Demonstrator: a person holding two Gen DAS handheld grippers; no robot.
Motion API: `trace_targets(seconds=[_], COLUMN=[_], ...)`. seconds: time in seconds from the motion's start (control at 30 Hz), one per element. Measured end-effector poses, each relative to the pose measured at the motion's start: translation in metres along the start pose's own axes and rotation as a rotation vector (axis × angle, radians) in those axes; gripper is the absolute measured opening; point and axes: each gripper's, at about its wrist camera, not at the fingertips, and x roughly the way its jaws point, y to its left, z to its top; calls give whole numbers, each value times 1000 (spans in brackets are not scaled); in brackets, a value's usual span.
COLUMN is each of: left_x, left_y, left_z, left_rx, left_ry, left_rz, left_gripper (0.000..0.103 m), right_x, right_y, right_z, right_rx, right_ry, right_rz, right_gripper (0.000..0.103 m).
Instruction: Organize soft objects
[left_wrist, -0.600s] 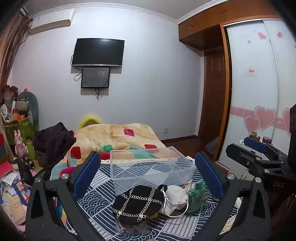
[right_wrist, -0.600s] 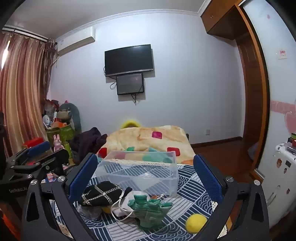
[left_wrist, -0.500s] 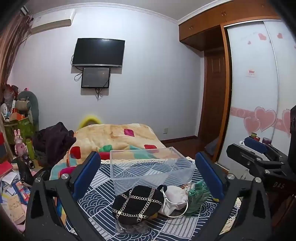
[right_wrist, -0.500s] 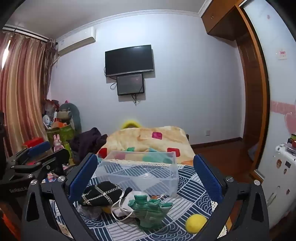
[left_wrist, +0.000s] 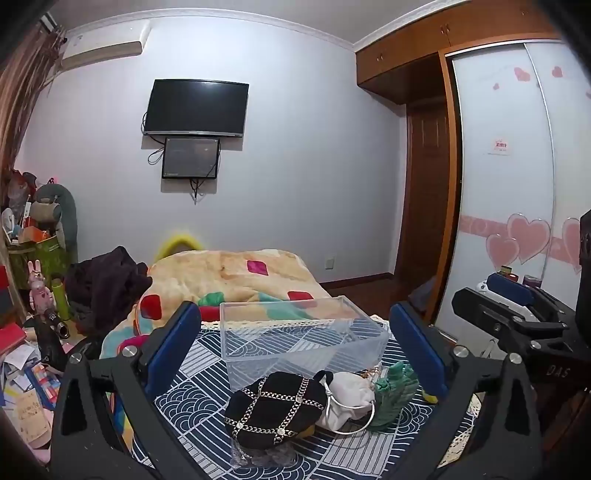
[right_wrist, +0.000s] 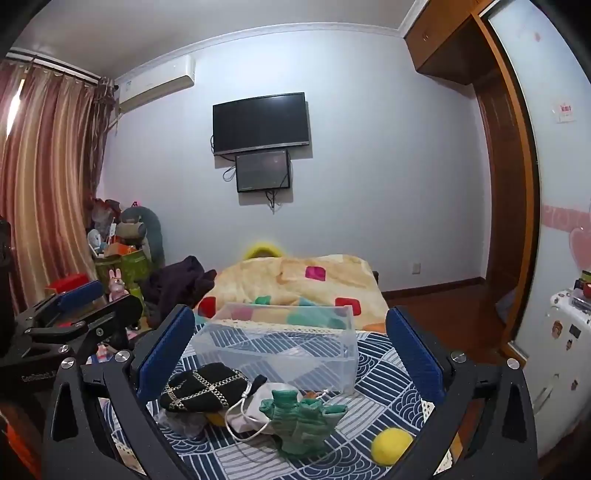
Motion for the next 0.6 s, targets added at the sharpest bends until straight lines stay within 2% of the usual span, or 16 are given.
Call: trace_targets(seconds=[0.6], left_x=[-2], left_y=[2], left_z=[2], left_rx=[-7], left_ry=[-6], left_rz=[-1], left_gripper=[103], right_x=[-2], right_y=[5], right_z=[1], right_rx=[-14], right_ry=[-18], right_rz=[-12], right_gripper=[103])
